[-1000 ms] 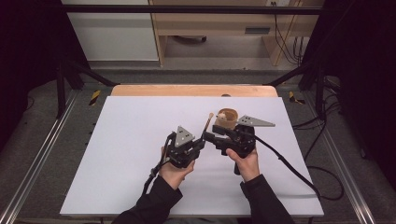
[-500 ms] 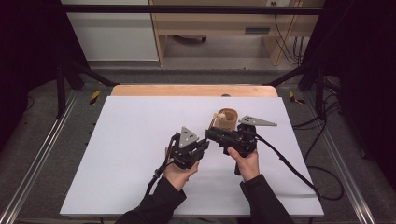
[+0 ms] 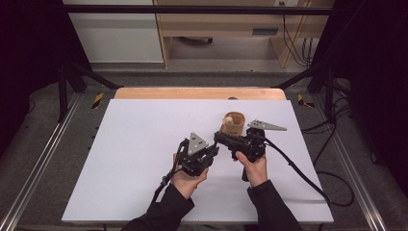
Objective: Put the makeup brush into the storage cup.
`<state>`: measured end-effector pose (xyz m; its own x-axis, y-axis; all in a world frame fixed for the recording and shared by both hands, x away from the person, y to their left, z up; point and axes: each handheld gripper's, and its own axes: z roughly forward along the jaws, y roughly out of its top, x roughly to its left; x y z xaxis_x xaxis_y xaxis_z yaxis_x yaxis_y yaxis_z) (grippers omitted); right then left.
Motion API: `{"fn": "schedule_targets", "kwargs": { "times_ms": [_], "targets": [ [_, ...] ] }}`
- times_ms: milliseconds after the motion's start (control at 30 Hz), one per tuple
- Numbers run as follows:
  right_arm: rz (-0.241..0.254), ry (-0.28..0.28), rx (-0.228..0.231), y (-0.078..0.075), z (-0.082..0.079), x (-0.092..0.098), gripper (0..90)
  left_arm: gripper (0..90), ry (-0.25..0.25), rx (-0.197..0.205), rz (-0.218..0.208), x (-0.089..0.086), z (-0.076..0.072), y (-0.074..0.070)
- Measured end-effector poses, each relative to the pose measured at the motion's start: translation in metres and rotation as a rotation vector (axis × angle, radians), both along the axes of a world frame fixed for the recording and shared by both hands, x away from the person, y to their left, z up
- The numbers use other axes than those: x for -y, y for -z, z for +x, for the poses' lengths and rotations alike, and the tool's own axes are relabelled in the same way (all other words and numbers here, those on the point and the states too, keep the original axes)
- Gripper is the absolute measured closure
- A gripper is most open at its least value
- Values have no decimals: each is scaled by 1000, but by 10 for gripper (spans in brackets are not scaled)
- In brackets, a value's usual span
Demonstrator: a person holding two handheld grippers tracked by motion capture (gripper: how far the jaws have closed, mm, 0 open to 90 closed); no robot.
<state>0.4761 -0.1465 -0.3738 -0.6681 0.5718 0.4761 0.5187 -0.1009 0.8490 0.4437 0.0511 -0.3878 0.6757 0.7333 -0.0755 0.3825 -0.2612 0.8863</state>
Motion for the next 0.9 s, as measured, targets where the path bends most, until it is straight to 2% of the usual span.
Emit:
{"fn": "schedule_targets", "kwargs": {
  "times_ms": [100,267,333,400,500,633,700,900],
  "targets": [
    [9,-13,1,-1,-1,0,828,836,-1,1,-5,2,0,1],
    [-5,-16,17,-1,-3,1,833,825,-2,15,-7,3,-1,2],
    [-2,-21,23,-2,-4,2,833,767,7,21,-1,3,-2,2],
    [-10,-14,37,-3,-4,3,833,679,17,27,-13,1,-2,3],
    [-39,8,63,-5,-6,6,834,571,23,33,-24,-6,-2,3],
    [-61,38,99,-8,-7,10,834,466,38,42,-14,-19,0,3],
    [-72,50,111,-9,-7,13,834,415,48,34,-25,-26,2,3],
    [-115,78,131,-9,-7,19,833,266,63,35,-23,-49,4,1]
  ]
}}
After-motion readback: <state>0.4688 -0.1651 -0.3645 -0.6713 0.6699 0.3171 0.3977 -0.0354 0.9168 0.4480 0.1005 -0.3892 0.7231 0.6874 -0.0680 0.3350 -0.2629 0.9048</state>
